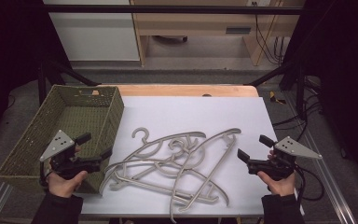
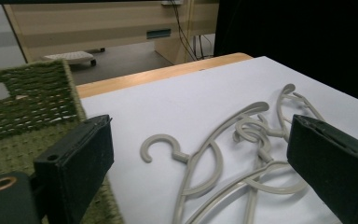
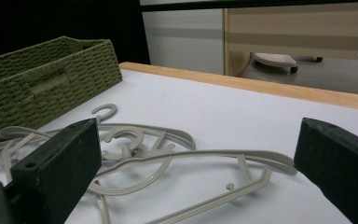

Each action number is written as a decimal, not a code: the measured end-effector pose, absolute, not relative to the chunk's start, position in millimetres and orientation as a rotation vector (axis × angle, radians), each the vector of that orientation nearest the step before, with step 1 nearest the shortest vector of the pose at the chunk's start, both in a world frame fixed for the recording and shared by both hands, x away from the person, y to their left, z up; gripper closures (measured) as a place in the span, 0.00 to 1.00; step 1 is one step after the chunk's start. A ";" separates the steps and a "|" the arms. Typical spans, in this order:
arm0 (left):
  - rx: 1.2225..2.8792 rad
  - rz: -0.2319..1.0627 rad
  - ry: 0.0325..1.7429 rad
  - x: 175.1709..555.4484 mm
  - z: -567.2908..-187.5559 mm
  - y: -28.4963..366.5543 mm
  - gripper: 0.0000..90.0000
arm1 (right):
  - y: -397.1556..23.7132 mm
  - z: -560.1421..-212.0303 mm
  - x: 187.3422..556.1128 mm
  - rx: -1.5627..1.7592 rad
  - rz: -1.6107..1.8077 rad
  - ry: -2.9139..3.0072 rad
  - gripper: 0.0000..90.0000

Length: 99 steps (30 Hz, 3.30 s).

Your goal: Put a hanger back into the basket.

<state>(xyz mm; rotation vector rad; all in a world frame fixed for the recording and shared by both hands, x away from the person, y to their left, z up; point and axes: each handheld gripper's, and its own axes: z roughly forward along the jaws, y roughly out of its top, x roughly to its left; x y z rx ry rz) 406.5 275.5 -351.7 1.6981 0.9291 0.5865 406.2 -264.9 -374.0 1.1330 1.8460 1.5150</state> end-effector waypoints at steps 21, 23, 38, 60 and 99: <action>1.910 0.480 0.891 405.1 -379.4 190.7 0.10 | -258.3 -376.1 407.6 1.126 1.505 1.868 0.01; 1.922 0.472 0.889 405.2 -381.6 186.4 0.10 | -258.2 -376.1 407.7 1.122 1.506 1.871 0.01; 2.097 0.388 0.856 409.7 -410.7 125.2 0.17 | -255.4 -376.4 408.7 1.125 1.521 1.875 0.01; 2.283 0.226 0.888 420.2 -450.0 73.9 0.60 | -251.6 -377.3 409.0 1.119 1.506 1.895 0.01; 2.370 0.269 1.016 424.2 -451.4 72.5 0.87 | -250.3 -379.5 410.6 1.127 1.492 1.905 0.01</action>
